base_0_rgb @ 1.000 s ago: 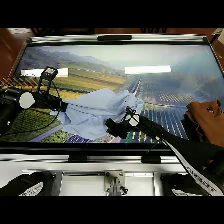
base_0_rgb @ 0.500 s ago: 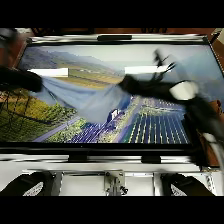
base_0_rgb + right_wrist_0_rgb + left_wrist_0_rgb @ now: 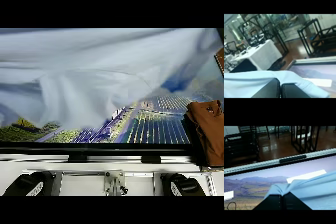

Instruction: Fold the shirts.

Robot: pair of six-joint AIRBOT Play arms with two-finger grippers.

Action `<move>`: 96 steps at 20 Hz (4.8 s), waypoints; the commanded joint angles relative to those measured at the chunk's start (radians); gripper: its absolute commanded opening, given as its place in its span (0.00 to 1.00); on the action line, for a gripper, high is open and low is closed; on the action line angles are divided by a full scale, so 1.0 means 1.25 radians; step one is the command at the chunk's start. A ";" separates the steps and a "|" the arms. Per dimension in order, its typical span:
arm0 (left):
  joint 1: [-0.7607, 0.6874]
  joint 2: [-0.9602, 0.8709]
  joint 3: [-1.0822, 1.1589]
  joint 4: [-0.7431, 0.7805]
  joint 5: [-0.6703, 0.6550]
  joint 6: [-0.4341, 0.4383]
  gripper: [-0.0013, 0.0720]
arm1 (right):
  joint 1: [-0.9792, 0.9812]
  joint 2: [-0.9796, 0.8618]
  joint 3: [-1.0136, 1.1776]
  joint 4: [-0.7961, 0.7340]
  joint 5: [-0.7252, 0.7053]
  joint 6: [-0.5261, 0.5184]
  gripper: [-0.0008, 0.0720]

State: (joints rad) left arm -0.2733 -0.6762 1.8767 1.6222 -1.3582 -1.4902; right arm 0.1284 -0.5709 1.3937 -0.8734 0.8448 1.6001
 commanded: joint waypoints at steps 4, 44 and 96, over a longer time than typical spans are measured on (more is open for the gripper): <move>0.001 0.000 -0.115 0.001 -0.110 -0.006 0.06 | -0.007 -0.022 0.008 -0.345 0.269 0.134 0.10; 0.531 -0.307 -1.028 -0.497 0.160 0.039 0.99 | -0.234 -0.531 -0.086 -0.396 0.451 -0.056 0.77; 0.459 -0.180 -0.197 -0.519 0.193 0.178 0.06 | -0.052 -0.380 0.156 -0.279 0.089 -0.228 0.10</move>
State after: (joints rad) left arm 0.3004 -0.9756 1.3407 0.9539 -1.1530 -1.2747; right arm 0.0635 -1.2163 1.4361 -1.1294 1.0195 1.3567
